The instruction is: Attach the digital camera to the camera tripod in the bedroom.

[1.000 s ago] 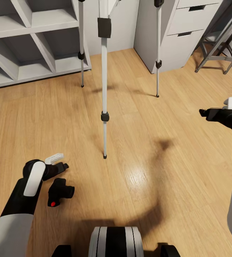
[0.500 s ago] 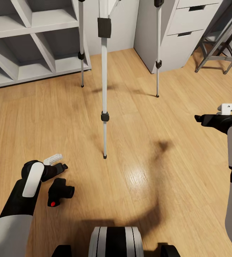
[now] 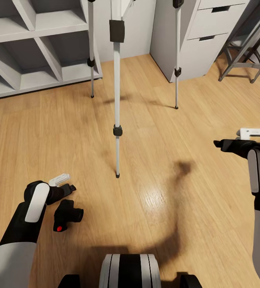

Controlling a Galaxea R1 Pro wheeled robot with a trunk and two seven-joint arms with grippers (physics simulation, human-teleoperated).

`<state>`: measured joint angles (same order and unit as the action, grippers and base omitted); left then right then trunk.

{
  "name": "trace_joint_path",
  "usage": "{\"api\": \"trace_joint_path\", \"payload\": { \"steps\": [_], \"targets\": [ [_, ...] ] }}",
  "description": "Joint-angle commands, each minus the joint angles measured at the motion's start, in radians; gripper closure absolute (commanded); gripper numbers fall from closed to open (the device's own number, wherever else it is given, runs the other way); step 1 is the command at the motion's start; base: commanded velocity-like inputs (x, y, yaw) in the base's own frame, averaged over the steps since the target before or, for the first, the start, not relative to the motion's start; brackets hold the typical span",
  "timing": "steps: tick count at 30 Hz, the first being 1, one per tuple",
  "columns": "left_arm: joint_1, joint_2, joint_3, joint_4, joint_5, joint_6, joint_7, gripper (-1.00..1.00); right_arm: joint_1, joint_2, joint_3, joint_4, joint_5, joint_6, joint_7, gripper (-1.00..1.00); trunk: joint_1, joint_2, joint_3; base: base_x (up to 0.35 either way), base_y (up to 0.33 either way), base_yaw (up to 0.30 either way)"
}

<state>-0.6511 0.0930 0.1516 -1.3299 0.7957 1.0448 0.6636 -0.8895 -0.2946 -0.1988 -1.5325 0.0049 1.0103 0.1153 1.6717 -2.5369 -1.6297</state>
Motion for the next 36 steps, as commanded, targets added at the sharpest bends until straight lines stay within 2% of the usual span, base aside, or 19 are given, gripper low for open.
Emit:
{"api": "trace_joint_path", "payload": {
  "steps": [1, 13, 15, 17, 22, 28, 36],
  "targets": [
    [0.000, 0.000, 0.000, -0.001, 0.011, 0.002, 0.010, -1.00, 0.004, 0.002, -0.001, 0.004, 0.001, 0.004, 0.006, -1.00, 0.000, 0.000, -0.001, 0.000, 0.000, 0.000],
    [0.003, 0.000, 0.000, -0.003, 0.011, 0.002, 0.010, -1.00, 0.018, 0.011, 0.003, 0.018, 0.000, 0.003, 0.012, -1.00, 0.000, 0.000, -0.001, 0.000, 0.000, 0.000],
    [-0.008, 0.011, 0.011, -0.014, -0.002, 0.002, -0.001, -1.00, 0.007, 0.022, 0.001, 0.006, -0.012, 0.002, 0.015, -1.00, 0.000, 0.000, -0.001, 0.000, 0.000, 0.000],
    [-0.020, 0.023, 0.023, -0.025, -0.012, 0.002, -0.002, -1.00, 0.007, 0.023, 0.001, -0.005, -0.013, 0.002, 0.015, -1.00, 0.000, 0.000, -0.001, 0.000, 0.000, 0.000],
    [-0.048, 0.048, 0.033, -0.053, -0.012, 0.002, -0.002, -1.00, 0.007, 0.023, 0.001, -0.024, -0.013, 0.002, 0.015, -1.00, 0.000, 0.000, -0.001, 0.000, 0.000, 0.000],
    [-0.078, 0.048, 0.033, -0.081, -0.012, 0.002, -0.002, -1.00, 0.007, 0.023, 0.001, -0.024, -0.013, 0.002, 0.015, -1.00, 0.000, 0.000, -0.001, 0.000, 0.000, 0.000],
    [-0.078, 0.048, 0.033, -0.081, -0.012, 0.002, -0.002, -1.00, 0.007, 0.023, 0.001, -0.024, -0.013, 0.002, 0.015, -1.00, 0.000, 0.000, -0.001, 0.000, 0.000, 0.000]
  ]
}}
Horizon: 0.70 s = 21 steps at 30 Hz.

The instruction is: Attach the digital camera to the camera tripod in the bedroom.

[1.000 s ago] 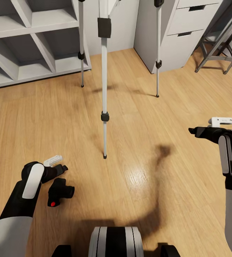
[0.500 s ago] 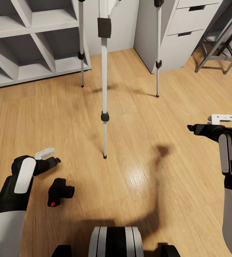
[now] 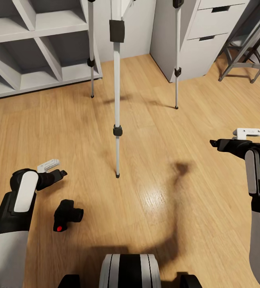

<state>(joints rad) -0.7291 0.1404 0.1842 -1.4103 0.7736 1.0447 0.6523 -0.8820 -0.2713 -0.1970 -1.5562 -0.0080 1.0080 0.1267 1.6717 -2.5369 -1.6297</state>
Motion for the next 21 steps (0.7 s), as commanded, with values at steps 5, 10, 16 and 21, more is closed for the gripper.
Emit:
{"api": "trace_joint_path", "payload": {
  "steps": [5, 10, 16, 21],
  "targets": [
    [0.000, 0.000, 0.000, -0.001, 0.010, 0.003, 0.010, -1.00, -0.001, 0.000, -0.001, -0.001, 0.000, 0.004, 0.004, -1.00, 0.000, 0.000, -0.001, 0.000, 0.000, 0.000],
    [0.000, 0.000, 0.000, -0.001, 0.010, 0.003, 0.010, -1.00, -0.001, 0.000, -0.001, -0.001, 0.000, 0.004, 0.004, -1.00, 0.000, 0.000, -0.001, 0.000, 0.000, 0.000],
    [0.000, 0.000, 0.000, -0.001, 0.010, 0.003, 0.010, -1.00, -0.001, 0.000, -0.001, -0.001, 0.000, 0.004, 0.004, -1.00, 0.000, 0.000, -0.001, 0.000, 0.000, 0.000],
    [-0.021, 0.023, -0.019, -0.019, 0.024, 0.003, 0.008, -1.00, -0.015, 0.018, -0.001, -0.016, 0.004, 0.017, 0.003, -1.00, 0.000, 0.000, -0.001, 0.000, 0.000, 0.000]
  ]
}}
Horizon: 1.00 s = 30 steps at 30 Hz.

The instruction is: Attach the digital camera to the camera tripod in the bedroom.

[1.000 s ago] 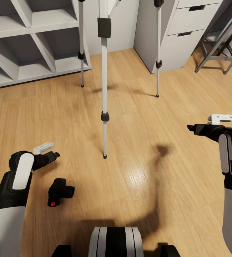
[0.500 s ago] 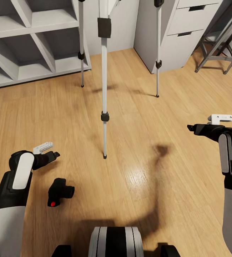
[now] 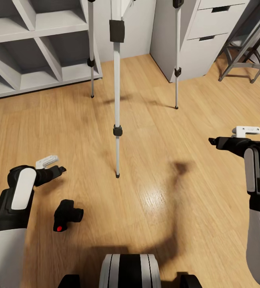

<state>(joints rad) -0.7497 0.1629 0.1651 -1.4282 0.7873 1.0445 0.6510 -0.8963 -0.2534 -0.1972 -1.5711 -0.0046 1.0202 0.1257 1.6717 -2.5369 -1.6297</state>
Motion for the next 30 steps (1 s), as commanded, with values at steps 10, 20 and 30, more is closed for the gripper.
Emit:
{"api": "trace_joint_path", "payload": {
  "steps": [10, 20, 30],
  "targets": [
    [-0.019, 0.043, -0.015, -0.018, 0.023, 0.003, 0.009, -1.00, -0.013, 0.023, 0.000, -0.031, 0.005, 0.027, 0.003, -1.00, 0.000, 0.000, -0.001, 0.000, 0.000, 0.000],
    [-0.022, 0.049, -0.019, -0.023, 0.028, 0.003, 0.009, -1.00, -0.016, 0.027, -0.001, -0.039, 0.006, 0.027, 0.003, -1.00, 0.000, 0.000, -0.001, 0.000, 0.000, 0.000],
    [-0.022, 0.049, -0.020, -0.024, 0.033, 0.003, 0.009, -1.00, -0.021, 0.028, 0.000, -0.040, 0.006, 0.027, 0.003, -1.00, 0.000, 0.000, -0.001, 0.000, 0.000, 0.000]
  ]
}}
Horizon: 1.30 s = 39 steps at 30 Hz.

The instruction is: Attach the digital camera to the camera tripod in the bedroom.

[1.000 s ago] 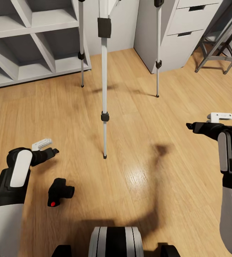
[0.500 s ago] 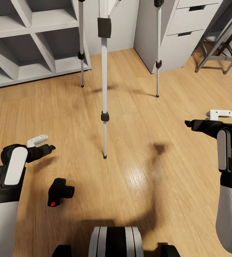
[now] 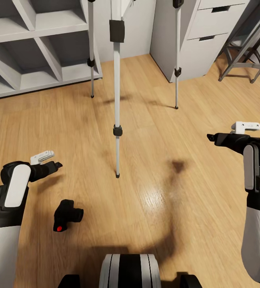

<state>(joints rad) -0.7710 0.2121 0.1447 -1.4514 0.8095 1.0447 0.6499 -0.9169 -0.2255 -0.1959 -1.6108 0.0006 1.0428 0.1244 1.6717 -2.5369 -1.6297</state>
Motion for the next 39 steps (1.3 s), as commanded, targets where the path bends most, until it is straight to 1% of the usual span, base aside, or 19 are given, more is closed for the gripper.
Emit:
{"api": "trace_joint_path", "payload": {
  "steps": [1, 7, 9, 10, 11, 12, 14, 15, 17, 18, 20, 21, 22, 24, 26, 32, 39],
  "targets": [
    [-0.001, 0.001, 0.000, -0.001, 0.011, 0.003, 0.010, -1.00, -0.005, 0.000, -0.001, -0.001, 0.001, 0.004, 0.004, -1.00, 0.000, 0.000, -0.001, 0.000, 0.000, 0.000],
    [-0.010, 0.000, 0.001, 0.000, 0.014, 0.003, 0.010, -1.00, -0.040, 0.001, -0.001, 0.000, 0.001, 0.004, 0.004, -1.00, 0.000, 0.000, -0.001, 0.000, 0.000, 0.000],
    [-0.019, 0.001, 0.001, 0.004, 0.022, 0.003, 0.010, -1.00, -0.062, 0.001, -0.002, 0.000, 0.001, 0.004, 0.003, -1.00, 0.000, 0.000, -0.001, 0.000, 0.000, 0.000],
    [-0.019, 0.001, 0.001, 0.004, 0.022, 0.003, 0.010, -1.00, -0.062, 0.001, -0.002, 0.000, 0.001, 0.004, 0.003, -1.00, 0.000, 0.000, -0.001, 0.000, 0.000, 0.000],
    [-0.032, 0.002, 0.000, 0.010, 0.033, 0.003, 0.010, -1.00, -0.089, 0.001, -0.002, 0.000, 0.000, 0.004, 0.002, -1.00, 0.000, 0.000, -0.001, 0.000, 0.000, 0.000],
    [-0.032, 0.002, 0.000, 0.010, 0.033, 0.003, 0.010, -1.00, -0.089, 0.001, -0.002, 0.000, 0.000, 0.004, 0.002, -1.00, 0.000, 0.000, -0.001, 0.000, 0.000, 0.000],
    [-0.048, 0.003, 0.000, 0.021, 0.043, 0.003, 0.010, -1.00, -0.122, 0.002, -0.002, 0.004, 0.001, 0.004, 0.001, -1.00, 0.000, 0.000, -0.001, 0.000, 0.000, 0.000],
    [-0.048, 0.003, 0.000, 0.021, 0.043, 0.003, 0.010, -1.00, -0.122, 0.002, -0.002, 0.004, 0.001, 0.004, 0.001, -1.00, 0.000, 0.000, -0.001, 0.000, 0.000, 0.000],
    [-0.065, 0.005, 0.001, 0.039, 0.052, 0.003, 0.010, -1.00, -0.158, 0.004, -0.002, 0.009, 0.002, 0.004, -0.001, -1.00, 0.000, 0.000, -0.001, 0.000, 0.000, 0.000],
    [-0.065, 0.005, 0.001, 0.039, 0.052, 0.003, 0.010, -1.00, -0.158, 0.004, -0.002, 0.009, 0.002, 0.004, -0.001, -1.00, 0.000, 0.000, -0.001, 0.000, 0.000, 0.000],
    [-0.083, 0.008, -0.001, 0.058, 0.057, 0.003, 0.010, -1.00, -0.189, 0.006, -0.001, 0.019, 0.003, 0.004, -0.002, -1.00, 0.000, 0.000, -0.001, 0.000, 0.000, 0.000],
    [-0.092, 0.008, -0.004, 0.066, 0.059, 0.003, 0.010, -1.00, -0.201, 0.007, -0.001, 0.024, 0.003, 0.004, -0.002, -1.00, 0.000, 0.000, -0.001, 0.000, 0.000, 0.000],
    [-0.085, 0.014, -0.009, 0.071, 0.065, -0.003, 0.016, -1.00, -0.207, 0.013, 0.004, 0.018, -0.001, 0.004, 0.004, -1.00, 0.000, 0.000, -0.001, 0.000, 0.000, 0.000],
    [-0.074, 0.025, -0.021, 0.073, 0.075, -0.014, 0.011, -1.00, -0.209, 0.024, 0.004, 0.008, -0.001, 0.004, 0.006, -1.00, 0.000, 0.000, -0.001, 0.000, 0.000, 0.000],
    [-0.063, 0.033, -0.031, 0.062, 0.073, -0.025, -0.001, -1.00, -0.209, 0.029, 0.003, 0.008, 0.000, 0.004, 0.006, -1.00, 0.000, 0.000, -0.001, 0.000, 0.000, 0.000],
    [-0.032, 0.033, -0.031, 0.061, 0.073, -0.053, -0.007, -1.00, -0.209, 0.029, 0.003, 0.008, 0.000, 0.004, 0.006, -1.00, 0.000, 0.000, -0.001, 0.000, 0.000, 0.000],
    [-0.032, 0.033, -0.031, 0.061, 0.073, -0.053, -0.007, -1.00, -0.209, 0.029, 0.003, 0.008, 0.000, 0.004, 0.006, -1.00, 0.000, 0.000, -0.001, 0.000, 0.000, 0.000]
  ]
}}
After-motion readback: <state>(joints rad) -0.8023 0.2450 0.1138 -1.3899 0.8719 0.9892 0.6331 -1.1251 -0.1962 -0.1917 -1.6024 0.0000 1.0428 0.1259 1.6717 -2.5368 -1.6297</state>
